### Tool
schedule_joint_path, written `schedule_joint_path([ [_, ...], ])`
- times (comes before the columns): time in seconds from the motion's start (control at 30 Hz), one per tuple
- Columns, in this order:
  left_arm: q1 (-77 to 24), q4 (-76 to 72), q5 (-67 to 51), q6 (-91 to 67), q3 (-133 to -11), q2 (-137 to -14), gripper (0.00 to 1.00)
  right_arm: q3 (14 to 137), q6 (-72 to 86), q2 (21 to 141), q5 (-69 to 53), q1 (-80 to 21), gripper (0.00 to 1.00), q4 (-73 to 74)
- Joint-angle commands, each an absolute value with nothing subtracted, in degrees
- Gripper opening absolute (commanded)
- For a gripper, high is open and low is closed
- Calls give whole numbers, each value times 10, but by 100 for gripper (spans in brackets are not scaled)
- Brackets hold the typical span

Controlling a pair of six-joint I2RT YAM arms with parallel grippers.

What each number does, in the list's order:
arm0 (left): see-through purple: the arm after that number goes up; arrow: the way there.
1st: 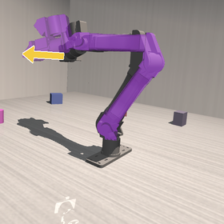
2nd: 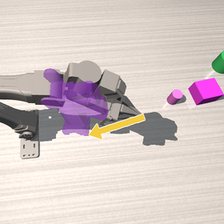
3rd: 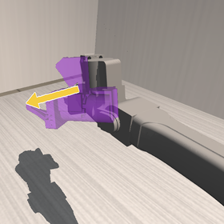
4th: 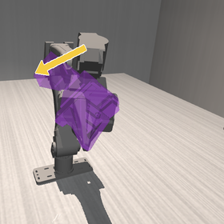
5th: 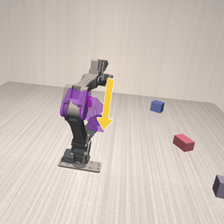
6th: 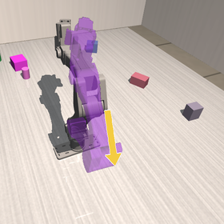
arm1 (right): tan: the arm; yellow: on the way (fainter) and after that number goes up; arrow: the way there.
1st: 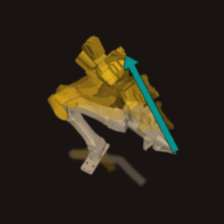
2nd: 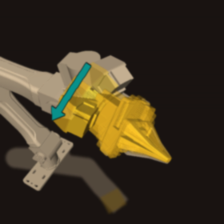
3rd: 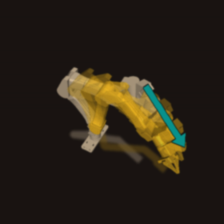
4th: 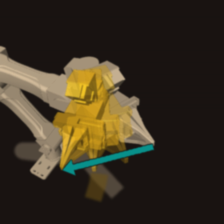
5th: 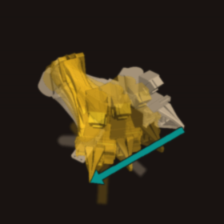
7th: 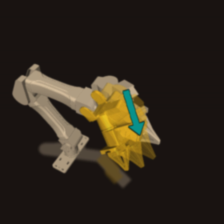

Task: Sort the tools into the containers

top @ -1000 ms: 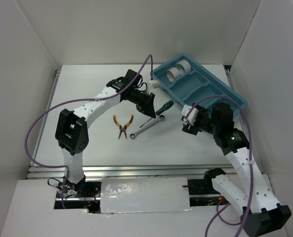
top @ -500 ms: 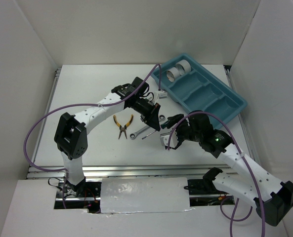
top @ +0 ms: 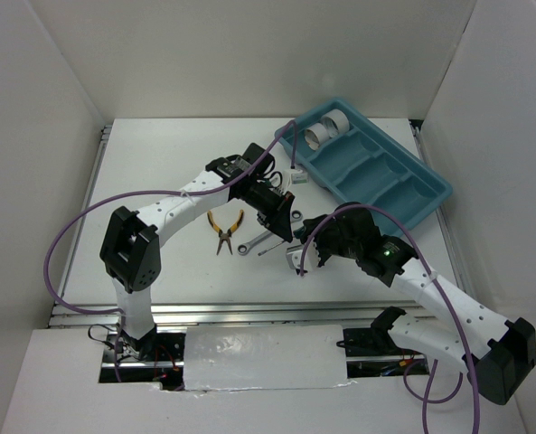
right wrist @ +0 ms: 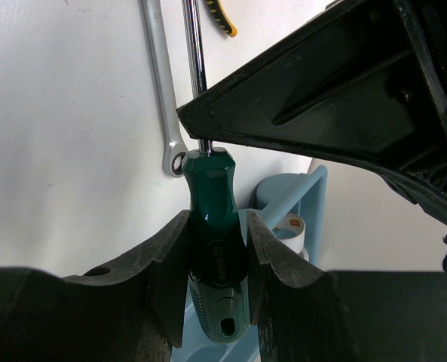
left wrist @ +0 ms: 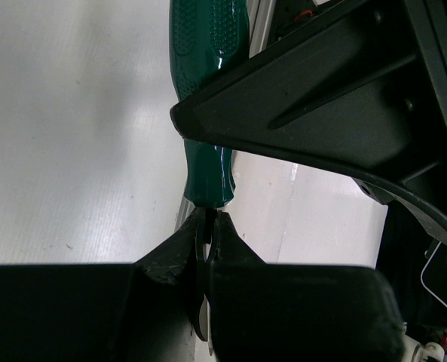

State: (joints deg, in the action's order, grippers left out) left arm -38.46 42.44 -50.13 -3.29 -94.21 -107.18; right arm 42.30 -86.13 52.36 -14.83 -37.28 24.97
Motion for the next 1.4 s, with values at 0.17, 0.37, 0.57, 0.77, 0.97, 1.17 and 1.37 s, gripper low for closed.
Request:
schedule_joint_path([
  [0.17,-392,426,-512,-17,-957,-1043,79,419,-896,519,-117,-375,12,228],
  [0.37,-381,420,-497,-11,-947,-1025,96,404,-929,492,-120,-370,3,228],
  [0.57,-284,382,-435,-33,-919,-984,92,379,-922,453,-122,-358,1,249],
  [0.77,-49,197,-442,-217,-821,-911,97,350,-735,410,-183,-294,0,168],
  [0.97,36,155,-479,-277,-744,-874,99,503,-197,529,-163,-200,0,122],
  [1.17,16,142,-478,-284,-706,-856,99,634,194,635,-2,-188,0,144],
  [1.37,8,141,-479,-278,-702,-848,99,739,371,751,130,-167,0,203],
])
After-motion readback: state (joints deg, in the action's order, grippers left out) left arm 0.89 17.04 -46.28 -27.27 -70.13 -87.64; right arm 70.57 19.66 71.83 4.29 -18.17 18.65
